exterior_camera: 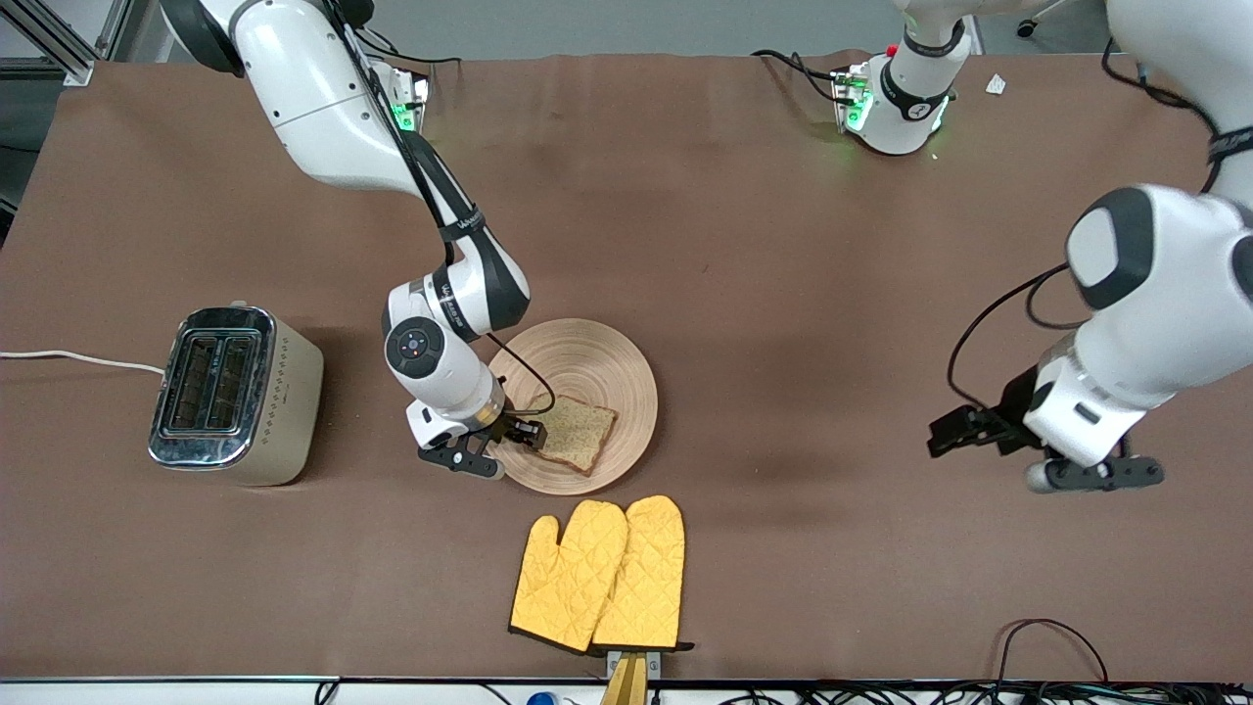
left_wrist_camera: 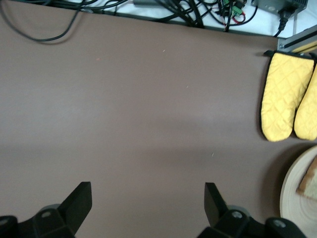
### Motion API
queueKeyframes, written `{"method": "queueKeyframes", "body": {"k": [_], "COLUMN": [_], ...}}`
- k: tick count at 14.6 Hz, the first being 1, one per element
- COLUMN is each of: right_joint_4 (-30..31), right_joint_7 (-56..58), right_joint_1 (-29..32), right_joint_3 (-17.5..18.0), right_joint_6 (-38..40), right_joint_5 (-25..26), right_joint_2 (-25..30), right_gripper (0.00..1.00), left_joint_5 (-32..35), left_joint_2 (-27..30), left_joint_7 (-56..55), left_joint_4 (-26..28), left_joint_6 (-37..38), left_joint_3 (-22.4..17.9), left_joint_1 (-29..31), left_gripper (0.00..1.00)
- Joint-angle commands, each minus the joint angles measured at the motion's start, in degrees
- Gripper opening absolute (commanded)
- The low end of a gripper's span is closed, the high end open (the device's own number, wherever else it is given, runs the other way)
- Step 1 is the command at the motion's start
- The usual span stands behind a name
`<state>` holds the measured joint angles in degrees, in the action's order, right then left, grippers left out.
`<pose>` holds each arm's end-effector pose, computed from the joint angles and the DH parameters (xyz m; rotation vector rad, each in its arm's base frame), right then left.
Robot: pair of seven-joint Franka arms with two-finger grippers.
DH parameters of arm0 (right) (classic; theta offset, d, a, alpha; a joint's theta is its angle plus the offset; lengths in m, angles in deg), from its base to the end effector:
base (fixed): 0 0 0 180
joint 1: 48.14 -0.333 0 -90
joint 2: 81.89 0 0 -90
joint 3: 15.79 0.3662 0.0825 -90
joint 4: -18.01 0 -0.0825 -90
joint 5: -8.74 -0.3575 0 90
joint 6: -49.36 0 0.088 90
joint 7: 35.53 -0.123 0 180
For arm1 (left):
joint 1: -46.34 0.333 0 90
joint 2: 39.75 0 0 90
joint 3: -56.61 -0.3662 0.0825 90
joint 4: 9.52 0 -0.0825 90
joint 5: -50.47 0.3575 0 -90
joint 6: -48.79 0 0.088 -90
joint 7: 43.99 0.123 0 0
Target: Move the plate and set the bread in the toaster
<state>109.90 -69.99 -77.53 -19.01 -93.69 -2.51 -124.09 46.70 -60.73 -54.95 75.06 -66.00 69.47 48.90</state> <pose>0.6492 0.3282 0.2522 -2.9497 0.4079 -0.1338 0.6722 -0.1014 0.5273 2.9641 0.0820 0.2095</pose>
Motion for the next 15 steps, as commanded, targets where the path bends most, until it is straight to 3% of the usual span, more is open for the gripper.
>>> {"method": "queueKeyframes", "body": {"k": [1,4,10,15], "right_joint_4": [-0.1,-0.1,-0.2,-0.6], "right_joint_7": [-0.6,-0.9,-2.2,-1.7], "right_joint_1": [-0.7,-1.0,-1.6,-1.5], "right_joint_3": [-0.3,-0.3,-0.2,-0.5], "right_joint_6": [0.1,0.1,0.2,2.1], "right_joint_5": [0.1,-0.2,-0.3,0.1], "right_joint_2": [-0.2,-0.3,-0.3,2.0], "right_gripper": [0.58,0.48,0.01,0.00], "left_joint_5": [1.2,1.7,2.3,4.4], "left_joint_2": [6.5,10.0,11.3,13.2], "left_joint_7": [-0.8,-2.5,-2.9,-3.7], "left_joint_4": [1.6,0.9,-2.4,-2.4], "left_joint_6": [7.3,12.6,20.1,21.6], "left_joint_3": [-0.2,-0.2,-0.2,-0.2], "left_joint_1": [0.6,0.6,0.6,0.5], "left_gripper": [1.00,1.00,1.00,1.00]}}
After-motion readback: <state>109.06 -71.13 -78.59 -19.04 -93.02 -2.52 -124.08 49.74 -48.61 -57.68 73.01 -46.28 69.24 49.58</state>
